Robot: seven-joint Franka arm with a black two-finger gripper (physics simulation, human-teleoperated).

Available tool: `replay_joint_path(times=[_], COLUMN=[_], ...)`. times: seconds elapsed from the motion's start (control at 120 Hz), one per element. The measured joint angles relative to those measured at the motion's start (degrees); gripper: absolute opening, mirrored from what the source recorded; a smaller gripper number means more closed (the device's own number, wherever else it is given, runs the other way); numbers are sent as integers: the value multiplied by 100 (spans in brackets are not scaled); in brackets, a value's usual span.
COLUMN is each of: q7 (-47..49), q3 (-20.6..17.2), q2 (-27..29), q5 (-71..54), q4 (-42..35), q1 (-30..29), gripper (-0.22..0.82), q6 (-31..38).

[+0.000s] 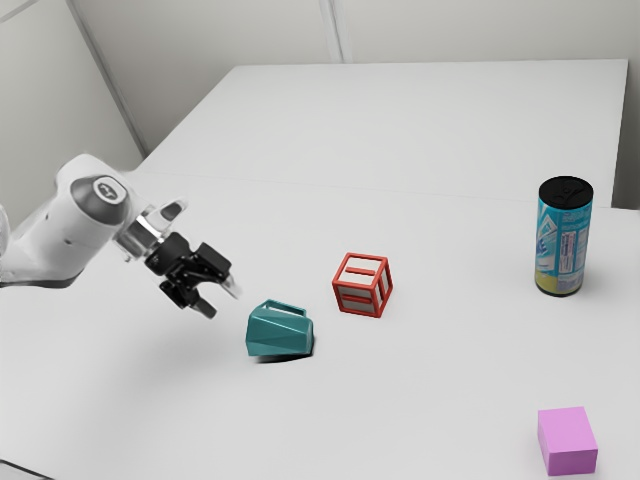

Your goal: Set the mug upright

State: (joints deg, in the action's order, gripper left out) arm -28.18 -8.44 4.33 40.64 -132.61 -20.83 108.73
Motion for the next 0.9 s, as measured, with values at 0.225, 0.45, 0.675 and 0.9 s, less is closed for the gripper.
replay_joint_path(times=[0.225,0.45,0.675,0.9], q7=[-926,-1785,-2394,-2869], q3=[-6,-12,-68,-75], q2=[-307,-640,-839,-1025], q5=[678,1224,1543,1800], q4=[-263,-209,-199,-209], q1=[7,34,28,83], gripper=[60,60,60,49], q6=[111,353,541,519])
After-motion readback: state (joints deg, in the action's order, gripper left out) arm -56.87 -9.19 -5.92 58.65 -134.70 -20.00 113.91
